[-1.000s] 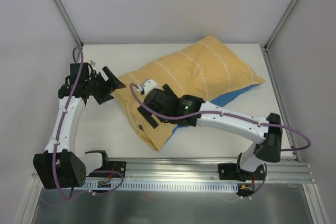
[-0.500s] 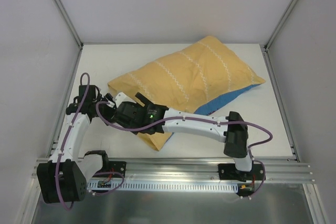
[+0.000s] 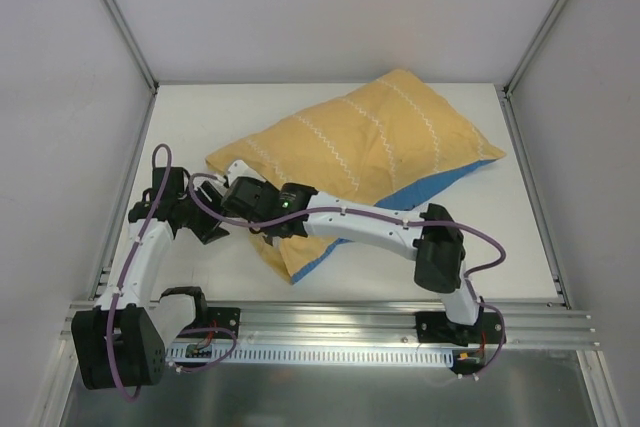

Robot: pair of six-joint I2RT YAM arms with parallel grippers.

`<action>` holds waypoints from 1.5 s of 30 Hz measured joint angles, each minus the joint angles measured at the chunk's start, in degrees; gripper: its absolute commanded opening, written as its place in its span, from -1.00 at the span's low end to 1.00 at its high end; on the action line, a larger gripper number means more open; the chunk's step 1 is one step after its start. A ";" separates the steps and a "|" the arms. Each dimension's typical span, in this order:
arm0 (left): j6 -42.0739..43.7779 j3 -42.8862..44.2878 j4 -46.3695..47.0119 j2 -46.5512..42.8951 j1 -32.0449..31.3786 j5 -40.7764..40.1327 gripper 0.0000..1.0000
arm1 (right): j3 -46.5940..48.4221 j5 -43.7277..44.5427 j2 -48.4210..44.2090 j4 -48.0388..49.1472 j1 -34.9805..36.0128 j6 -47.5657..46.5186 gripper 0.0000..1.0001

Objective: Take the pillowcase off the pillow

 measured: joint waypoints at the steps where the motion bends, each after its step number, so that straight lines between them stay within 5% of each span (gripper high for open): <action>1: 0.46 -0.11 0.68 0.00 0.00 0.55 0.40 | 0.28 -0.79 -0.96 -0.02 -0.39 0.28 -0.99; 4: 1.95 -0.94 3.34 0.00 0.00 3.43 0.75 | 0.28 -3.80 -5.51 -0.17 -1.84 1.49 -0.99; 8: 2.95 -1.77 8.26 0.24 -0.15 8.09 0.74 | 0.42 -6.21 -12.37 -0.31 -4.55 3.28 -0.96; 19: 4.83 3.10 16.31 14.80 -1.66 10.69 0.16 | -1.70 -12.90 -20.17 0.04 -8.66 9.49 -0.99; 24: 5.22 9.25 16.65 20.31 -0.28 8.55 0.08 | -6.16 -14.43 -23.63 0.11 -9.79 10.54 -0.99; 34: 3.21 19.76 17.09 27.78 3.28 5.70 -0.96 | -12.61 -22.38 -28.30 0.46 -11.10 12.59 -0.99; 45: 2.91 30.05 16.59 36.96 3.78 3.72 -1.00 | -8.04 -26.03 -22.71 0.61 -11.76 12.17 -0.99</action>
